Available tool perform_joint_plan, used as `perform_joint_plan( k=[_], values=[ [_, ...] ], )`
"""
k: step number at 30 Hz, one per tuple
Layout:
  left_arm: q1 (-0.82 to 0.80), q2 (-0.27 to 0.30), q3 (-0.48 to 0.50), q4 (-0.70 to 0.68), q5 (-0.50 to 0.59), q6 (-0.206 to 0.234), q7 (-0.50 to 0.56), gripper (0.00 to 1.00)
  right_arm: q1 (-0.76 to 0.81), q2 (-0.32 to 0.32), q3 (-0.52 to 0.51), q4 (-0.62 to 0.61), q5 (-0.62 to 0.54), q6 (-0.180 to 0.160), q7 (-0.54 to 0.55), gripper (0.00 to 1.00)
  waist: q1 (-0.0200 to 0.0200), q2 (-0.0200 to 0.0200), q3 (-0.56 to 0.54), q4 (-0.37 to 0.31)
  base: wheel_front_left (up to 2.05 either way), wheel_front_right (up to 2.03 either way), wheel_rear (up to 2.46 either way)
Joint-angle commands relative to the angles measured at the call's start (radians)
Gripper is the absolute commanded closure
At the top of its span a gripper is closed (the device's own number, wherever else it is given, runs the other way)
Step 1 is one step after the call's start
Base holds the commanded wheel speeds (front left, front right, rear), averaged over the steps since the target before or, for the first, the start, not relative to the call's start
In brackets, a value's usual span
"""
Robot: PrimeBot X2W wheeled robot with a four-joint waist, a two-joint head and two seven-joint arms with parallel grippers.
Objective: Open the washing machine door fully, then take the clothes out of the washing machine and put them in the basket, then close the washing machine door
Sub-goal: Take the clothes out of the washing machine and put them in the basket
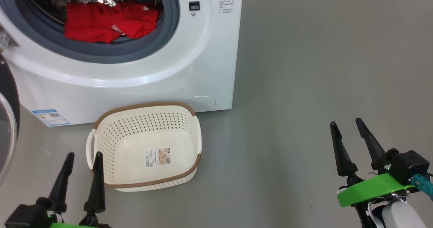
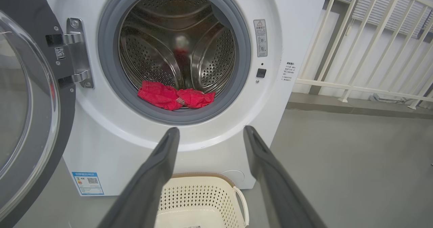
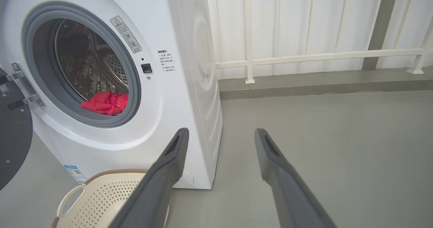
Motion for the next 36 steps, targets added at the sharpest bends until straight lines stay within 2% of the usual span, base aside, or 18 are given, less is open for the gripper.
perform_joint_plan(
  k=[1, 20, 36],
  values=[
    [-0.015, 0.013, 0.037, -0.026, 0.006, -0.006, -0.005, 0.0, -0.012, -0.01, 0.021, -0.027, -0.006, 0.006, -0.006, 0.0, 0.0, -0.0001, 0.0, 0.0, 0.16, -0.61, 0.44],
    [-0.023, 0.019, 0.038, -0.021, 0.008, -0.006, -0.005, 0.0, -0.014, -0.006, 0.036, -0.024, -0.005, 0.006, -0.006, 0.0, 0.0, -0.0001, 0.004, 0.007, 0.93, -1.59, 0.66],
    [-0.035, 0.012, 0.011, 0.004, 0.006, -0.006, -0.005, 0.0, -0.021, -0.002, 0.042, -0.022, -0.003, 0.006, -0.006, 0.0, 0.0, -0.0001, 0.02, 0.007, 0.2, -0.2, 0.0]
  ],
)
